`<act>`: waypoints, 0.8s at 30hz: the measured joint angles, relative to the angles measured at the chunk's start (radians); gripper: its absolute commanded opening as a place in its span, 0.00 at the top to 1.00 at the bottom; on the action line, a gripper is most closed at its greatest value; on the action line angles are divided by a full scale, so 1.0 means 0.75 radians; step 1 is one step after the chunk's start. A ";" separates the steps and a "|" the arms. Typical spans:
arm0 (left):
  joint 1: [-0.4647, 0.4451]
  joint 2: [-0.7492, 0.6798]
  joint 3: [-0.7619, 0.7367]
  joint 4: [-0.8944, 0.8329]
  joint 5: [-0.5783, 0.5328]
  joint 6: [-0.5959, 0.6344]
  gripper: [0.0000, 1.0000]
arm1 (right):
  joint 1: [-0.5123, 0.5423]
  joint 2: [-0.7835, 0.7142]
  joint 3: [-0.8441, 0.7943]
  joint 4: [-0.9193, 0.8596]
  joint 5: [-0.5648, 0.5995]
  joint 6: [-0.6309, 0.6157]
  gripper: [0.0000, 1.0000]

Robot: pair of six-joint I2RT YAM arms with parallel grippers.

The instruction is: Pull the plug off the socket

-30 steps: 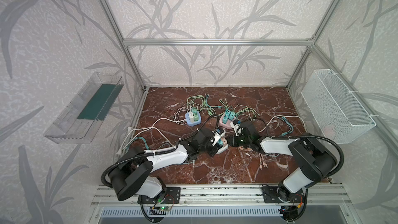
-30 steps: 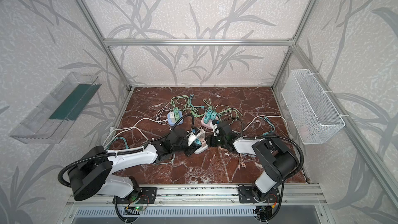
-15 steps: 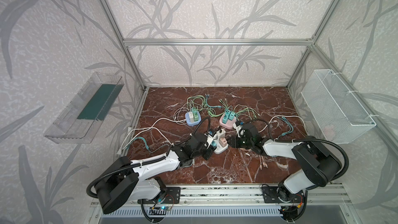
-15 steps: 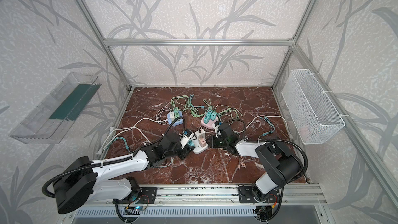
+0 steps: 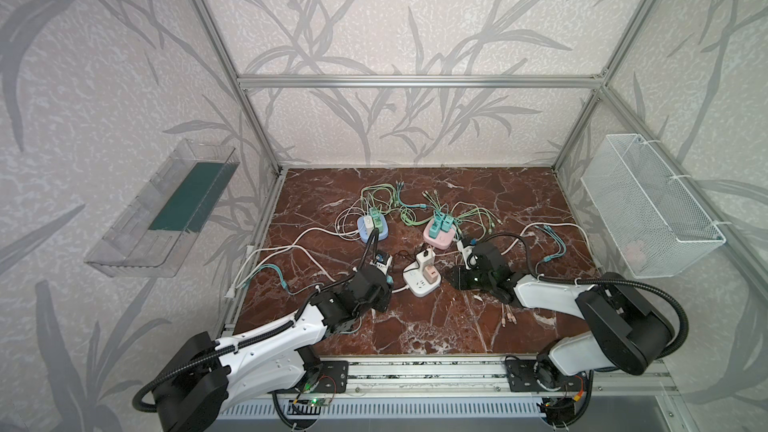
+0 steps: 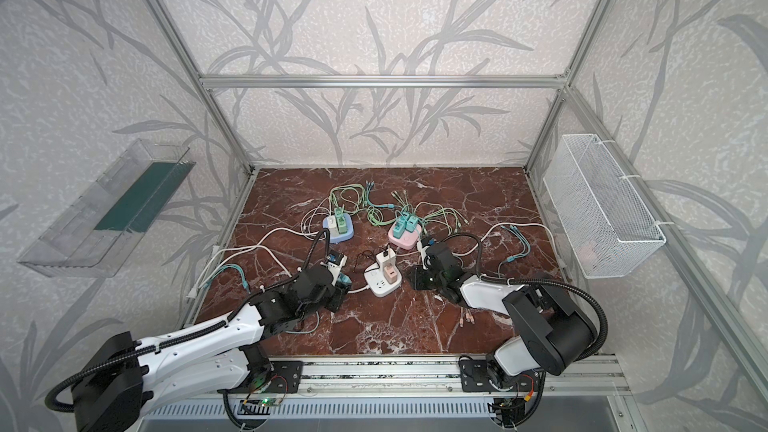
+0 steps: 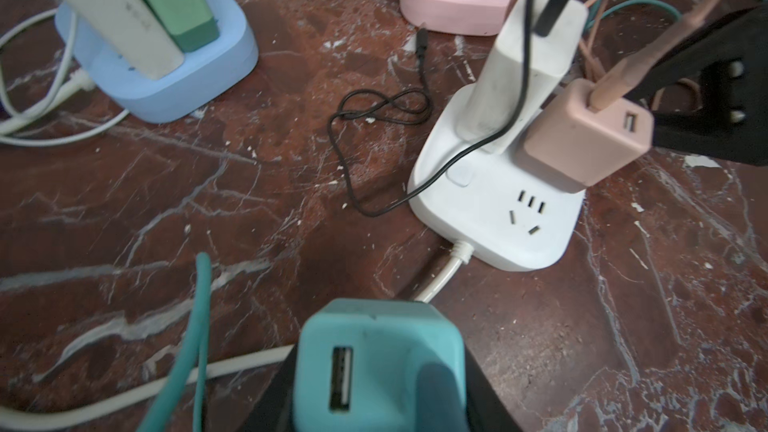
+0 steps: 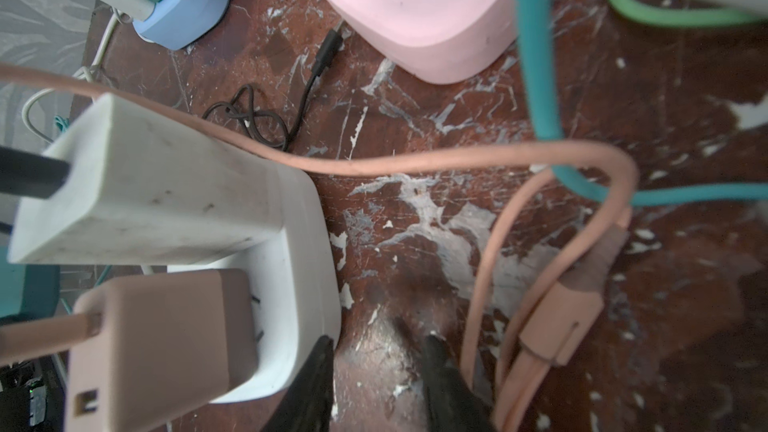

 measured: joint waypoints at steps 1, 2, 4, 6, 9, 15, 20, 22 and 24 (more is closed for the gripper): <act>0.014 0.002 0.003 -0.026 -0.006 -0.019 0.77 | -0.001 -0.001 0.000 -0.002 0.002 -0.001 0.63; 0.031 0.004 0.006 -0.050 -0.010 -0.037 0.77 | -0.001 -0.002 0.000 -0.003 0.005 -0.002 0.63; 0.083 0.022 0.024 -0.086 0.001 -0.072 0.77 | 0.000 -0.004 0.000 -0.011 0.010 -0.007 0.63; 0.136 0.054 0.048 -0.105 0.025 -0.096 0.77 | 0.005 -0.018 -0.001 -0.025 0.011 -0.010 0.62; 0.190 0.117 0.095 -0.125 0.060 -0.114 0.77 | 0.011 -0.049 -0.001 -0.037 0.022 -0.018 0.62; 0.225 0.247 0.216 -0.213 0.135 -0.125 0.77 | 0.015 -0.106 -0.001 -0.091 0.053 -0.043 0.62; 0.246 0.294 0.297 -0.292 0.156 -0.125 0.77 | 0.016 -0.131 -0.001 -0.137 0.069 -0.061 0.61; 0.251 0.311 0.301 -0.304 0.169 -0.125 0.78 | 0.016 -0.135 -0.002 -0.147 0.071 -0.067 0.61; 0.252 0.337 0.301 -0.314 0.183 -0.127 0.78 | 0.017 -0.141 -0.004 -0.151 0.071 -0.071 0.60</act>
